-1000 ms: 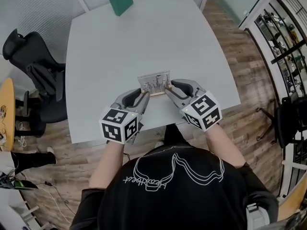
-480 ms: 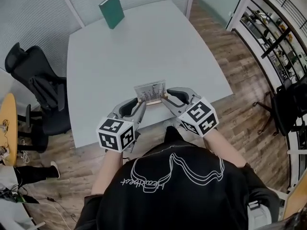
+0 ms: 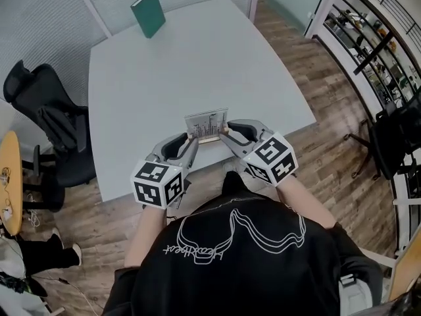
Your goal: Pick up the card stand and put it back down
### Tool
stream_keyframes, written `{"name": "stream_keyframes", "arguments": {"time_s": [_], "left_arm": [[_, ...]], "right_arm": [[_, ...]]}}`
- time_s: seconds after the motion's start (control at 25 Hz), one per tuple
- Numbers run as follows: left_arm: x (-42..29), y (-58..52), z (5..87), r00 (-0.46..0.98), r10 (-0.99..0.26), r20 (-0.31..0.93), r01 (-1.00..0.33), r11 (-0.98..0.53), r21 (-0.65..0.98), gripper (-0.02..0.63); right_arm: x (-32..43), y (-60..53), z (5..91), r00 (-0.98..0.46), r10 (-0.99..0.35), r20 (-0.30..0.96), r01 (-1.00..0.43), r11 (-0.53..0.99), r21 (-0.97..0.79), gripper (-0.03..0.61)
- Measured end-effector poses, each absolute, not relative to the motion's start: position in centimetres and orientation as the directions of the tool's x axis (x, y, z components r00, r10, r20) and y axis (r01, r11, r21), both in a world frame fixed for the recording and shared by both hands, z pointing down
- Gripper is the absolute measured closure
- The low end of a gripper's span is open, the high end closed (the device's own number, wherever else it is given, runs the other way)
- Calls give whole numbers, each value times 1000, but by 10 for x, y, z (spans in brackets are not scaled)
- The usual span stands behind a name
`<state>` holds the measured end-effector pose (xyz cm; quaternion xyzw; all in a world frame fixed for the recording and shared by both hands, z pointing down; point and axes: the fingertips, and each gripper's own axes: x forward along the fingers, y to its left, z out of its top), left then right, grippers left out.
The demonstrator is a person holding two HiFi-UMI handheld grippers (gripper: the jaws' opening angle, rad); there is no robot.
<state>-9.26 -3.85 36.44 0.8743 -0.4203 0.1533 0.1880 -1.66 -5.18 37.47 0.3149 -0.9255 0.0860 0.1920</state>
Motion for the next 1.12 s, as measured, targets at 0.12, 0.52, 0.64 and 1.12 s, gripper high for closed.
{"name": "stream_keyframes", "arguments": {"time_s": [0.12,0.52,0.64,1.12], "left_arm": [[-93,-39,366,600,-677,426,-794,-570,212,500],[-91,-61,369,603,-674,426,-792,-570,219,500],[-87,-72,370,606,-671,427,-790,-572,221,500],[-65,-134,375,591,-675,441,-802,-552,229,500]], "right_arm": [[-17,-53,376,-729,-543,417,-613,789,-43,459],[-15,-76,378,-725,-545,422,-617,786,-44,459],[-11,-87,379,-721,-546,427,-619,785,-42,459],[10,-151,384,-726,-527,441,-607,793,-52,460]]}}
